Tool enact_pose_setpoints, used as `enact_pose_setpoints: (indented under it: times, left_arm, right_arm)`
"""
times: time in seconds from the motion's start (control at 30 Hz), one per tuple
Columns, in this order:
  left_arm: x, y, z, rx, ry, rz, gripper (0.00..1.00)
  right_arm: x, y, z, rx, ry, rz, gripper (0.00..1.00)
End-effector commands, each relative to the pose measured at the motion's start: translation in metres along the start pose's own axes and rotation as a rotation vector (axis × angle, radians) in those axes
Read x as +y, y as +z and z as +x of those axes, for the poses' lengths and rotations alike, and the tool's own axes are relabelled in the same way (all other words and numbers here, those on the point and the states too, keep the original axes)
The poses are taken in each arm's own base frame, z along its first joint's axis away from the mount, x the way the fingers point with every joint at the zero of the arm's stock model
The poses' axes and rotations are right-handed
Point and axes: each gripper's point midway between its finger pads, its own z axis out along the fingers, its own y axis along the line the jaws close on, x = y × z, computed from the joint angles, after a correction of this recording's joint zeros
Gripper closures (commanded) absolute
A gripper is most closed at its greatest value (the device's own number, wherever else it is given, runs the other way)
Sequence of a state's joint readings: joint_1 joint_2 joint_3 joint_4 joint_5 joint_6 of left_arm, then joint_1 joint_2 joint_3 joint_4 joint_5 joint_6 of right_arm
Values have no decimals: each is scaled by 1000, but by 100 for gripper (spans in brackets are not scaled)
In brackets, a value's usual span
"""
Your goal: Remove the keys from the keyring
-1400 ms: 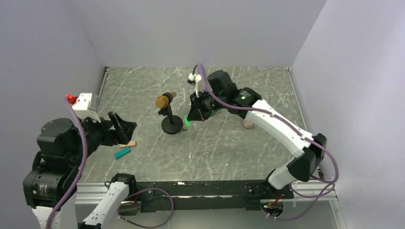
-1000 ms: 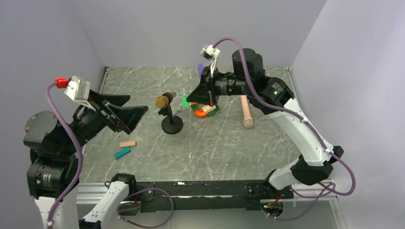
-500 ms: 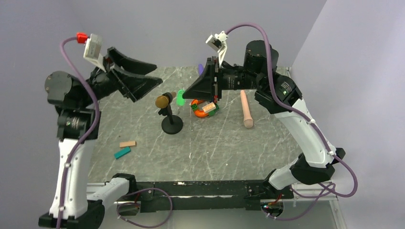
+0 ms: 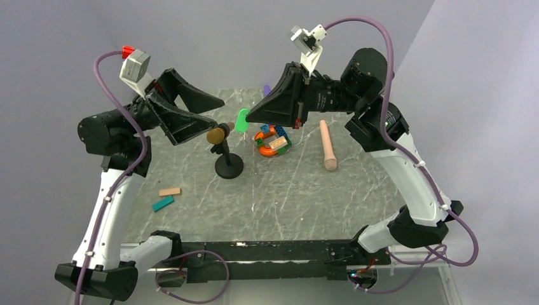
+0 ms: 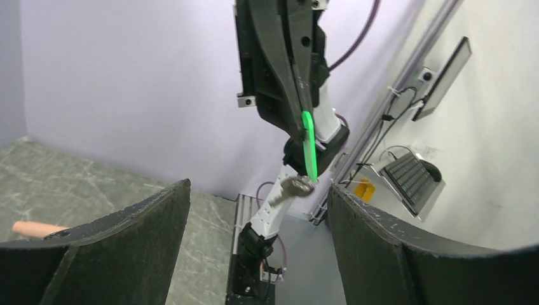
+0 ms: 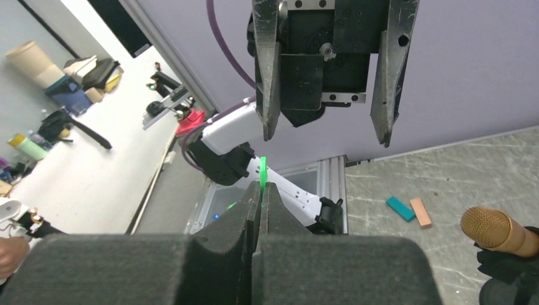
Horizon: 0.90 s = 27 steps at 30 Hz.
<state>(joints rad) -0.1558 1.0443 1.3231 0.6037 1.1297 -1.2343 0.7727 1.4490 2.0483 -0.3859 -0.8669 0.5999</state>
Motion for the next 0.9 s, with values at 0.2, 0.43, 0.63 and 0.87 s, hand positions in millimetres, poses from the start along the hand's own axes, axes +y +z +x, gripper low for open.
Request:
enact_pose_setpoints:
  times: [0.2,0.43,0.63,0.87]
  left_arm:
    - [-41,7,8,38,-17,232,18]
    - [-42,15,18,64,-48,265,21]
    - [-49,17,30,89,-95,312,23]
    - [-54,20,39,131,-113,332,27]
  right_arm:
    - [32,-4,-22,-25,-35,-134,100]
    - [35,-1,-24,-25,-27,-172,100]
    - [35,0,-26,-26,-27,-182,100]
    - [34,2,-26,-21,-25,-199,100]
